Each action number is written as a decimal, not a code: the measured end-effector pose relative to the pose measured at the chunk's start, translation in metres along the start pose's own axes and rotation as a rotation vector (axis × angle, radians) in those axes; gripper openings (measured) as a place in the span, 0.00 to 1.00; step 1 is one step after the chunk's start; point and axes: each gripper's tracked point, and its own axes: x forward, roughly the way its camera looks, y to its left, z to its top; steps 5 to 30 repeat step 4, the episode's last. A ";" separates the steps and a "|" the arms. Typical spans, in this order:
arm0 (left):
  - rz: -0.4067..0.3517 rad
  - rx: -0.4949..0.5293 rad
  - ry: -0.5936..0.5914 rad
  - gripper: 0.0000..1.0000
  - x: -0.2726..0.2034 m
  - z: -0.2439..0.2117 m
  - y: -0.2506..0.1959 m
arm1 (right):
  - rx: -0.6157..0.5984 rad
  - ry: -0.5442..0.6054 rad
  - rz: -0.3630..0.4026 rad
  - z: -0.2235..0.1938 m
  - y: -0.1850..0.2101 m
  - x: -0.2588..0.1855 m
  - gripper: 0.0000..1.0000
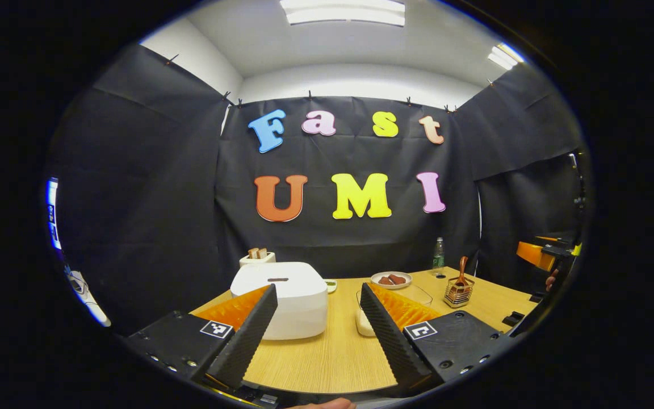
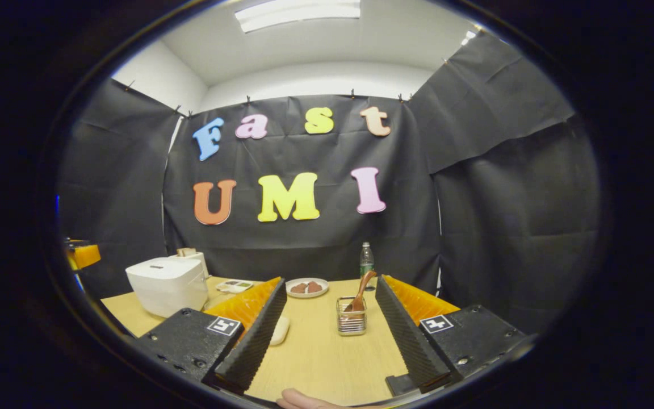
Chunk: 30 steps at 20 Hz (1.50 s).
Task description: Close the left gripper, press the button to open the rice cooker; take a wooden spoon from the chopstick holder with the right hand, scoop a spoonful of rice and pour it into the rice cooker, then put the wooden spoon back into the chopstick holder.
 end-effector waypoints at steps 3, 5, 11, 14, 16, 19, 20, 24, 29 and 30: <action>-0.032 -0.009 0.018 0.94 -0.001 -0.003 -0.007 | 0.000 -0.002 0.002 0.002 0.000 -0.001 0.99; -0.029 -0.009 0.017 0.94 0.000 -0.002 -0.005 | -0.001 -0.003 0.002 0.002 -0.001 0.000 0.99; -0.029 -0.009 0.017 0.94 0.000 -0.002 -0.005 | -0.001 -0.003 0.002 0.002 -0.001 0.000 0.99; -0.029 -0.009 0.017 0.94 0.000 -0.002 -0.005 | -0.001 -0.003 0.002 0.002 -0.001 0.000 0.99; -0.029 -0.009 0.017 0.94 0.000 -0.002 -0.005 | -0.001 -0.003 0.002 0.002 -0.001 0.000 0.99; -0.029 -0.009 0.017 0.94 0.000 -0.002 -0.005 | -0.001 -0.003 0.002 0.002 -0.001 0.000 0.99; -0.029 -0.009 0.017 0.94 0.000 -0.002 -0.005 | -0.001 -0.003 0.002 0.002 -0.001 0.000 0.99; -0.029 -0.009 0.017 0.94 0.000 -0.002 -0.005 | -0.001 -0.003 0.002 0.002 -0.001 0.000 0.99; -0.029 -0.009 0.017 0.94 0.000 -0.002 -0.005 | -0.001 -0.003 0.002 0.002 -0.001 0.000 0.99; -0.029 -0.009 0.017 0.94 0.000 -0.002 -0.005 | -0.001 -0.003 0.002 0.002 -0.001 0.000 0.99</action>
